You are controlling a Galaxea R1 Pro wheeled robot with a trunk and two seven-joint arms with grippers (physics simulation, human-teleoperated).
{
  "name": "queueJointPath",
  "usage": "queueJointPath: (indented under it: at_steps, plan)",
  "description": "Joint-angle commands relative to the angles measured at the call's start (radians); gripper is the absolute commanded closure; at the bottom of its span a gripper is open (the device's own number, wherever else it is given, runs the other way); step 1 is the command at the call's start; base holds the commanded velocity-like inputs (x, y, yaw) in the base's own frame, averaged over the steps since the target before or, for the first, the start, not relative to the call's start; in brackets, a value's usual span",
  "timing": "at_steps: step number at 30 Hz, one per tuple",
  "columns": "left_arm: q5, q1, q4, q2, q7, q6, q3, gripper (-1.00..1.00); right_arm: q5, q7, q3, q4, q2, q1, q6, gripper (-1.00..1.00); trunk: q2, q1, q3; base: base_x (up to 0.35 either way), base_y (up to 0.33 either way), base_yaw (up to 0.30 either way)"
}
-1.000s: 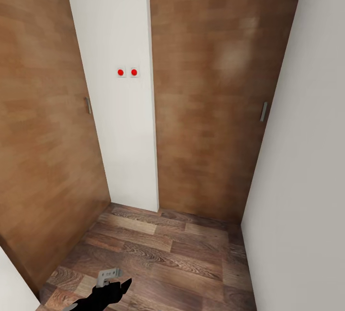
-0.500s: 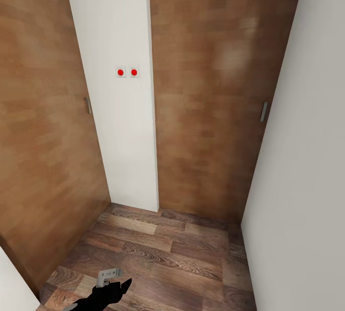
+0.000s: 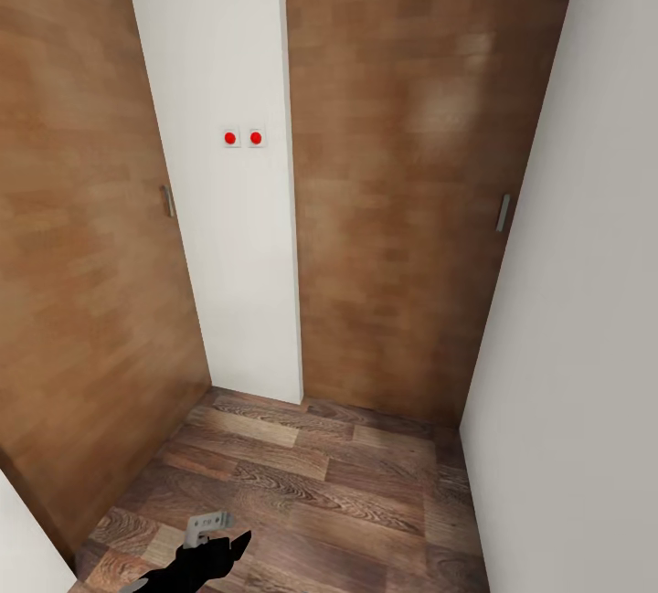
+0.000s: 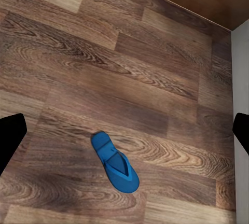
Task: In the bedroom, move the book from the bed onto either nightstand, and place the two sandals side by side next to the bed.
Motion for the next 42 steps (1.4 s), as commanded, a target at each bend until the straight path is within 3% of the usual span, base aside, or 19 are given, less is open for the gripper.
queueJointPath:
  at_steps: [1, 16, 37, 42]
  plan:
    - [0.010, 0.000, -0.001, 0.000, -0.004, 0.010, 0.002, -1.00, -0.005, 0.006, -0.002, 0.001, 0.000, 0.000, 0.001, -1.00, -0.001, 0.000, -0.001, 0.000, 0.000, 0.000]
    - [0.010, 0.000, -0.001, -0.002, -0.004, 0.010, 0.001, -1.00, -0.005, 0.007, -0.003, 0.001, 0.000, 0.000, 0.001, -1.00, -0.001, 0.000, -0.001, 0.000, 0.000, 0.000]
    - [0.011, 0.000, -0.001, -0.002, -0.004, 0.010, 0.001, -1.00, -0.005, 0.007, -0.003, 0.001, 0.000, 0.000, 0.000, -1.00, 0.146, -0.081, 0.065, 0.000, 0.000, 0.000]
    - [0.011, 0.000, -0.001, -0.002, -0.004, 0.010, 0.001, -1.00, -0.005, 0.007, -0.003, 0.001, 0.000, 0.000, 0.000, -1.00, 0.146, -0.081, 0.065, 0.000, 0.000, 0.000]
